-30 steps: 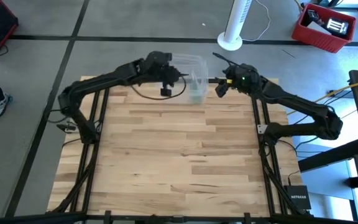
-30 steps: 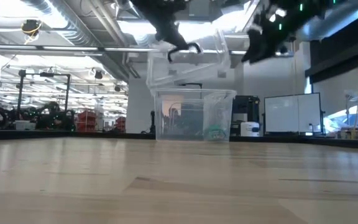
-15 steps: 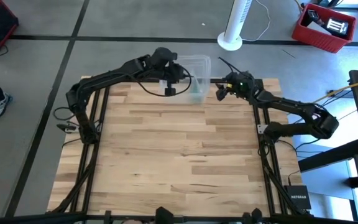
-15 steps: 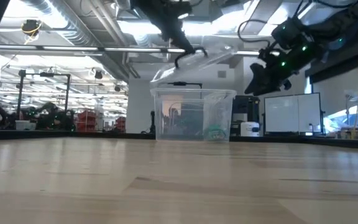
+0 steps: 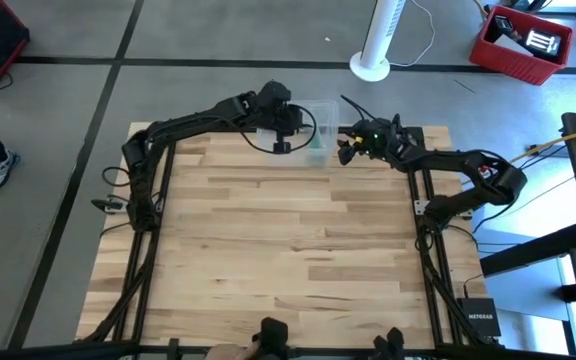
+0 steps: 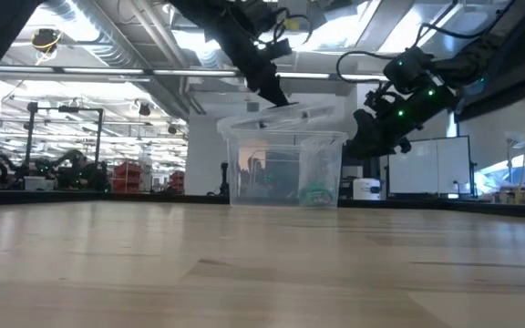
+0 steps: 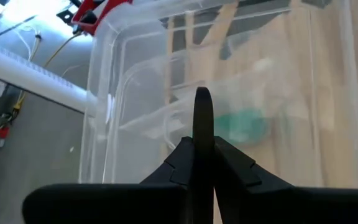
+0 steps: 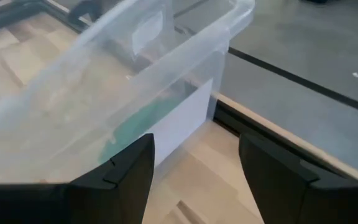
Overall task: Roll bandage
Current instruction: Close the transparent bin
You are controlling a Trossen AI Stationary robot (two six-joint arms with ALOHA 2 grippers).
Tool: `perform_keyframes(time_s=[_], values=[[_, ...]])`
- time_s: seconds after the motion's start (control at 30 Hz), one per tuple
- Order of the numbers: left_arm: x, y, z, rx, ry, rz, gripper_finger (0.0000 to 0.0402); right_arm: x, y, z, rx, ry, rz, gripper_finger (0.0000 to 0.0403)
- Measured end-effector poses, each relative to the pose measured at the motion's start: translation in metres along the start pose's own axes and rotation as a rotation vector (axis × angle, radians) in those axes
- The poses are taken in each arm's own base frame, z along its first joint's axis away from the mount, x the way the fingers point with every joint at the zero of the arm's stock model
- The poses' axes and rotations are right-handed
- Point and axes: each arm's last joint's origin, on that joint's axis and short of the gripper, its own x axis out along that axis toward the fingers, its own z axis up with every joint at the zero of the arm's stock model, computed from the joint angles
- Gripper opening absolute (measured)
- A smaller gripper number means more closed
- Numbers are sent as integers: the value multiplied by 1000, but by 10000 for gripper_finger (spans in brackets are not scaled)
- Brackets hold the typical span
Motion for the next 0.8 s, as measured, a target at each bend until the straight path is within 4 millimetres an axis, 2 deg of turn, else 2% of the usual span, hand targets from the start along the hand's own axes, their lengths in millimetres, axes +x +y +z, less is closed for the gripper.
perform_keyframes(time_s=[0.13,0.4,0.73,0.8], values=[[10,4,-6,-28,31,32,30,4,0,-3,9,9,26,237],[13,6,-12,-52,26,20,36,6,2,-1,7,-16,68,237],[40,-1,-21,-77,46,-22,41,6,3,-1,4,-20,98,237],[41,-1,-21,-88,47,-21,42,6,3,-1,4,-15,98,237]])
